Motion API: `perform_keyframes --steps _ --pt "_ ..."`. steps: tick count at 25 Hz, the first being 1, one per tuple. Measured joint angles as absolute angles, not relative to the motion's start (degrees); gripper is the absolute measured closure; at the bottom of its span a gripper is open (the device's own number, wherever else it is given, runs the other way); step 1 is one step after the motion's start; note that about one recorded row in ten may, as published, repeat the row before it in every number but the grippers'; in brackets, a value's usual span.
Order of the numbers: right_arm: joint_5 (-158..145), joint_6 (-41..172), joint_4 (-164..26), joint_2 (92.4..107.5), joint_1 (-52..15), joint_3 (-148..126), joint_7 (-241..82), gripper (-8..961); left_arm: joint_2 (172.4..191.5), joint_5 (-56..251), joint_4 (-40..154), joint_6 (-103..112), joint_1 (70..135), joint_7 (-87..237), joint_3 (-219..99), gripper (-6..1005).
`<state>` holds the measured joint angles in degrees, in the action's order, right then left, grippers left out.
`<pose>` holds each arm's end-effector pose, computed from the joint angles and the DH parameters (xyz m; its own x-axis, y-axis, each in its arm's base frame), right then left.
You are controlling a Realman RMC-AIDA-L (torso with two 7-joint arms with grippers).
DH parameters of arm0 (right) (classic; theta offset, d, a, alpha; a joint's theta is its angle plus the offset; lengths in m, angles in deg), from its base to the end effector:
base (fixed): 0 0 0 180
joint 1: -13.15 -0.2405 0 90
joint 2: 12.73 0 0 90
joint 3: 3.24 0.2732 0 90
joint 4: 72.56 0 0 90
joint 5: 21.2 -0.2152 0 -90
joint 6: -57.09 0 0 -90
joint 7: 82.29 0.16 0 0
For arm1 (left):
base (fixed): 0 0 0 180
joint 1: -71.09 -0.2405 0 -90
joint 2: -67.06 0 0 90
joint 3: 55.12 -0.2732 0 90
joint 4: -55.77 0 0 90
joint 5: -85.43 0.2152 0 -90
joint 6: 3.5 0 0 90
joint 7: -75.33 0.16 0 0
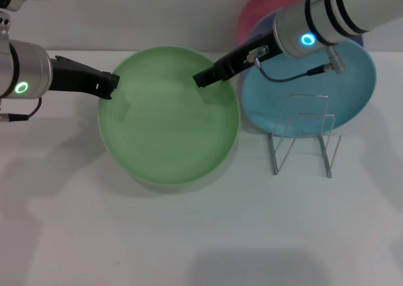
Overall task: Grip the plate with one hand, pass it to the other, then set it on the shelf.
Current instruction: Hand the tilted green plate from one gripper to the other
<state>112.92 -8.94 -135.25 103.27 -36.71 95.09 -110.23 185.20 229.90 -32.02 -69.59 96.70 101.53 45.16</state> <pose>0.0995 0.4520 -0.0423 0.8196 -0.5572 -0.1334 -0.5580 -0.7234 -0.4065 -0.1821 0.4044 0.0200 0.7810 0.5725 0.2494 0.5885 -0.5413 -0.6005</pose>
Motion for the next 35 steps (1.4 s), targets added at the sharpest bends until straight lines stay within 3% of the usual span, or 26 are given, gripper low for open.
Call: perform_keyframes --steps 3,8,22,27,35 --pt "112.9 -8.5 -134.8 103.33 -36.8 95.0 -110.6 232 185.18 229.8 -32.2 -69.7 96.7 101.5 45.2 963" --pt "112.9 -7.9 -134.5 103.37 -36.8 95.0 -110.7 353 185.18 229.8 -32.8 -69.8 96.4 101.6 45.0 963" --pt "112.4 -7.3 -133.3 103.58 -37.2 94.8 -111.7 364 185.27 229.7 -33.0 -69.9 96.0 101.7 45.1 962" --pt "112.4 -6.9 -131.6 103.87 -37.8 94.8 -112.2 516 185.27 229.7 -33.1 -69.9 96.0 101.7 45.1 962" --pt "112.8 -6.6 -131.6 104.19 -37.9 94.8 -115.5 568 185.16 229.2 -33.4 -69.7 96.0 101.7 45.2 962"
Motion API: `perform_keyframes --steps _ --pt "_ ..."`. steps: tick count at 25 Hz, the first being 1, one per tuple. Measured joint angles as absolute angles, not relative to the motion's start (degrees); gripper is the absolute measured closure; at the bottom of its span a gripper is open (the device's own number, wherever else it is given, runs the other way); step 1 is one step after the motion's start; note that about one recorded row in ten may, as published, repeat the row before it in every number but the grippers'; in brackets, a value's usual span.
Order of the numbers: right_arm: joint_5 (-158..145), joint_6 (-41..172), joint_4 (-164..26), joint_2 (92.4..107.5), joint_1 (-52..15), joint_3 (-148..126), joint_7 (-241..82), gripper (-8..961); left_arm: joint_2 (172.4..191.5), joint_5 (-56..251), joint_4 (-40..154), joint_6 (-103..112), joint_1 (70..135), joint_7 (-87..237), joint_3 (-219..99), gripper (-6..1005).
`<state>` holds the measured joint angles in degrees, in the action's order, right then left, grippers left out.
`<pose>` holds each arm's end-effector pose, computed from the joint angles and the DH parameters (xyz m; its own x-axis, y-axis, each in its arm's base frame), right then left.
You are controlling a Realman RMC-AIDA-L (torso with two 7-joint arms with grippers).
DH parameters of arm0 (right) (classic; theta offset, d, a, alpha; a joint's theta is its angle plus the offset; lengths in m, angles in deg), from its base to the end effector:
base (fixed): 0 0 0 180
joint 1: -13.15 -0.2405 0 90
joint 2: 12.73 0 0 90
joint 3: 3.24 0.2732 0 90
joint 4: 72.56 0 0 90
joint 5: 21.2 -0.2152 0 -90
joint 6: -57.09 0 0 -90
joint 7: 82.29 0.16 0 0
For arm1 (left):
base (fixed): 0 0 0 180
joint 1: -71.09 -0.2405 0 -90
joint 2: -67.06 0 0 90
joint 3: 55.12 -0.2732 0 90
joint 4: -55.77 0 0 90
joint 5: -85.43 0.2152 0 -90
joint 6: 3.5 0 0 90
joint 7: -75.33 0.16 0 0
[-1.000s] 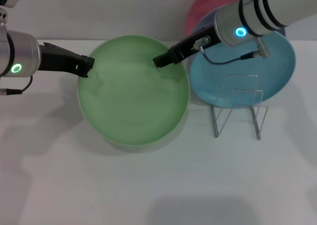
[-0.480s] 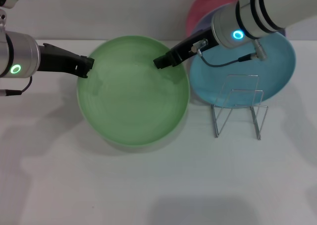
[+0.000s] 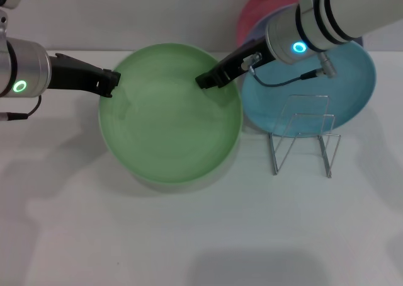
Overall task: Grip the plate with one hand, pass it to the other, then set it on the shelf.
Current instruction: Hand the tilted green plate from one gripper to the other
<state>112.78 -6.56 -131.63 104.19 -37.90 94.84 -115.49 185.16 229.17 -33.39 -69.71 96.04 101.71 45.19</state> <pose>0.1013 0.4544 -0.0552 0.8557 -0.5074 -0.1016 -0.5007 -0.7625 -0.4097 -0.1792 0.4021 0.0230 0.7855 0.5613 0.2606 0.5878 -0.5449 -0.5979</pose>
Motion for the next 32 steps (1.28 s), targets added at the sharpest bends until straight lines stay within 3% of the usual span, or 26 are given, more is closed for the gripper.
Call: perform_keyframes --steps 3,8,12,18,23,28,32 --pt "112.8 -6.1 -133.1 104.85 -37.0 94.6 -117.1 587 185.15 228.9 -33.4 -69.4 95.9 101.7 45.7 962" --pt "112.7 -5.9 -135.7 105.33 -35.3 94.4 -118.3 736 185.22 227.8 -33.4 -69.1 95.8 102.2 46.0 962" --pt "112.4 -5.5 -137.1 105.54 -34.5 94.6 -118.8 772 185.30 227.6 -33.6 -69.0 95.7 102.3 45.7 962" --pt "112.4 -5.3 -137.7 105.58 -34.0 94.5 -119.0 847 185.32 227.5 -34.5 -68.8 95.5 102.7 45.5 834" --pt "112.4 -5.3 -138.1 105.57 -33.8 94.5 -119.0 913 185.38 227.4 -37.1 -68.6 94.4 103.0 45.5 633" --pt "112.8 -4.3 -138.1 105.57 -33.4 94.8 -119.2 914 185.38 227.4 -39.0 -68.2 93.5 103.6 45.5 422" --pt "112.8 -2.8 -140.2 105.57 -31.8 95.1 -120.7 914 185.29 227.3 -42.8 -63.4 90.7 107.0 45.5 364"
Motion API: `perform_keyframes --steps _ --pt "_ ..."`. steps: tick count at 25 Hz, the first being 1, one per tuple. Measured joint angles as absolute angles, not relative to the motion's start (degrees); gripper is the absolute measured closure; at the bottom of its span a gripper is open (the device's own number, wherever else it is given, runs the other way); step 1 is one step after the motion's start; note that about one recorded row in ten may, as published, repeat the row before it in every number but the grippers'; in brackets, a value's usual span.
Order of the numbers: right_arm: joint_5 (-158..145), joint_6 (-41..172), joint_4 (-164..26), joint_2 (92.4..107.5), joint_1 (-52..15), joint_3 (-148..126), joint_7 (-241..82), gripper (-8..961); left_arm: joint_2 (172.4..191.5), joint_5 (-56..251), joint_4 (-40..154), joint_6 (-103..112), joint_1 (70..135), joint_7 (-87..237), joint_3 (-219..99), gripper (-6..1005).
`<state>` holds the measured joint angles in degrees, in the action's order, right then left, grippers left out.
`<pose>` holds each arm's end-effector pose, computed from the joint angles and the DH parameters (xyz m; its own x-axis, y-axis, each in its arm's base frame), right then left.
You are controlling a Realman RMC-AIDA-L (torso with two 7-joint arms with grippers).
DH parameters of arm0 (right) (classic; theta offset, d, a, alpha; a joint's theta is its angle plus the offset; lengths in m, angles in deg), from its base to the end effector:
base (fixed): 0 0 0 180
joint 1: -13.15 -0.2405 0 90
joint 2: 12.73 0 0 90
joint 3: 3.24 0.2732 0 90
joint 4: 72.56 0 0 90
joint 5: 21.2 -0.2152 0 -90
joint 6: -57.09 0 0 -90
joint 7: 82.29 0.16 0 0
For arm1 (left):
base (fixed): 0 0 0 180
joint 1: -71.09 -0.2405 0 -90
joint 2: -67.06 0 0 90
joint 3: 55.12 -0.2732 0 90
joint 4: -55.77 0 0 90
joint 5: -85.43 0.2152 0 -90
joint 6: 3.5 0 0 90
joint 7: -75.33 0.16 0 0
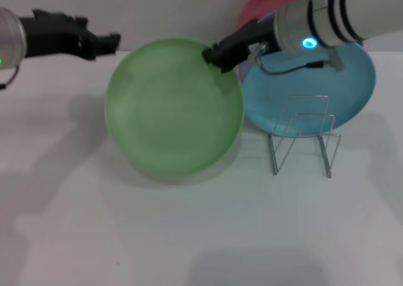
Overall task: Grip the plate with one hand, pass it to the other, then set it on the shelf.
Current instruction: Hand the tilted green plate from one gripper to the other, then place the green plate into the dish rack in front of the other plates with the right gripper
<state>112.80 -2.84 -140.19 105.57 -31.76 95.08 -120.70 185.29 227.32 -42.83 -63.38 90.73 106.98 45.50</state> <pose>0.0989 0.4494 -0.0411 0.9045 -0.3876 -0.1780 -0.4244 -0.7761 -0.4665 -0.1601 0.3957 0.0574 0.8637 0.3778 0.3337 0.4975 -0.5327 -0.6846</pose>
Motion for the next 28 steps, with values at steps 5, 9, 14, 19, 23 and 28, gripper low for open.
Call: perform_keyframes --steps 5,9,14,19,23,28 --pt "113.0 0.4 -150.0 106.03 -25.7 95.4 -123.5 915 185.30 227.1 -45.0 -49.4 85.5 111.2 44.4 362" --pt "110.2 3.9 -158.6 106.28 -19.6 94.4 -127.3 915 185.32 226.7 -44.8 -42.1 83.2 111.8 43.8 360" --pt "101.3 9.2 -167.0 106.35 -10.4 92.2 -135.9 916 185.19 226.5 -41.3 -21.9 77.8 113.0 37.6 357" --pt "94.5 11.2 -168.1 106.35 -6.0 92.0 -141.3 917 185.23 226.5 -33.0 1.2 75.6 113.8 31.0 356" --pt "86.8 12.2 -167.5 106.42 -1.1 92.7 -149.8 918 185.22 226.8 -21.2 19.8 76.2 110.4 26.9 356" --pt "72.8 10.0 -164.1 106.25 2.7 96.2 -159.5 918 185.06 230.7 -4.5 42.4 78.1 95.1 23.6 356"
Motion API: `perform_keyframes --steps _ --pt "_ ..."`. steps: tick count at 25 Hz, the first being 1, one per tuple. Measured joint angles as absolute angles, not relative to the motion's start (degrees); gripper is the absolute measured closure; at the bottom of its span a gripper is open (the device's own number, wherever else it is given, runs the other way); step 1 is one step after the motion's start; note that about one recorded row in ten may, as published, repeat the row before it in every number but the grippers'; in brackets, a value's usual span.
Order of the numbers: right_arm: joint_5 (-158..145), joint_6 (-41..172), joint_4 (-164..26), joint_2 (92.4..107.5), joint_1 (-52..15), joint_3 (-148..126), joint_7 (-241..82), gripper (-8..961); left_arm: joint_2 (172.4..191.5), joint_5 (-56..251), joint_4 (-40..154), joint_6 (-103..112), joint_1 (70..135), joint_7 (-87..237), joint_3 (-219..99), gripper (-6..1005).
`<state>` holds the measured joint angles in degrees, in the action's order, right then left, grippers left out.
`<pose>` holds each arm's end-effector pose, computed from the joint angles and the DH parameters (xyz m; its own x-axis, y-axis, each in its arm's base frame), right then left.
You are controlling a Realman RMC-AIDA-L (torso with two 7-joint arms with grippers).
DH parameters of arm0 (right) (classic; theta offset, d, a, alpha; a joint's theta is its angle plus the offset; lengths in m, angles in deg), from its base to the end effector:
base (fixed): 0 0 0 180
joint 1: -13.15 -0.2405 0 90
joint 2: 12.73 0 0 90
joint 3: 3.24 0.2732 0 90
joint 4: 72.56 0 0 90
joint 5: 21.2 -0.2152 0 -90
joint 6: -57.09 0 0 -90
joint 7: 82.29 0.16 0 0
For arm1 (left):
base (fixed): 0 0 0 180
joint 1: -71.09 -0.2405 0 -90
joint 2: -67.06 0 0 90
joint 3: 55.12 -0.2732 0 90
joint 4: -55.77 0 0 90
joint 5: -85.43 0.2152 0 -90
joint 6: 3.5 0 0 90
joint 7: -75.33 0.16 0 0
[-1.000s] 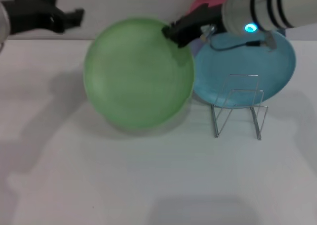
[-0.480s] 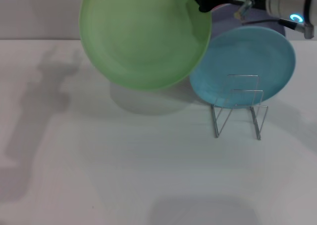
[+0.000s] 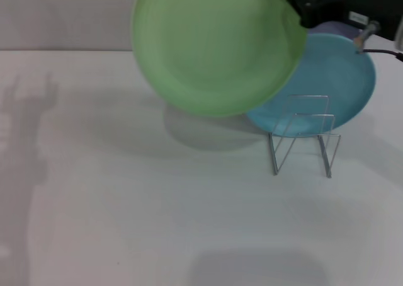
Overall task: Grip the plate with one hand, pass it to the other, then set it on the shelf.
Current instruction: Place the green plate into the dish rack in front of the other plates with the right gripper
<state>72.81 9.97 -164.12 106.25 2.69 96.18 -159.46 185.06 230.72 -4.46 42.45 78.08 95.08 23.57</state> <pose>0.1433 0.3711 0.0539 0.8218 0.0291 -0.5690 -0.3997 -0.6823 -0.6121 -0.2683 0.3721 0.0742 0.7616 -0.2965 0.5763 0.6284 0.1201 -0.7686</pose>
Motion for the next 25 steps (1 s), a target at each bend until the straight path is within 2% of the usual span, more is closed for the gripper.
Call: perform_keyframes --steps 3,8,25 --pt "66.2 6.6 -161.2 106.26 3.8 98.7 -164.8 917 185.02 237.3 7.9 56.5 80.6 81.4 23.8 357" --pt "57.0 -3.5 -152.8 106.27 4.4 104.7 -174.6 917 185.01 239.9 18.3 61.1 83.6 70.6 26.5 357" --pt "53.7 -19.5 -139.5 106.14 3.1 118.0 -204.5 918 185.26 244.3 21.6 59.6 85.0 70.1 25.3 357"
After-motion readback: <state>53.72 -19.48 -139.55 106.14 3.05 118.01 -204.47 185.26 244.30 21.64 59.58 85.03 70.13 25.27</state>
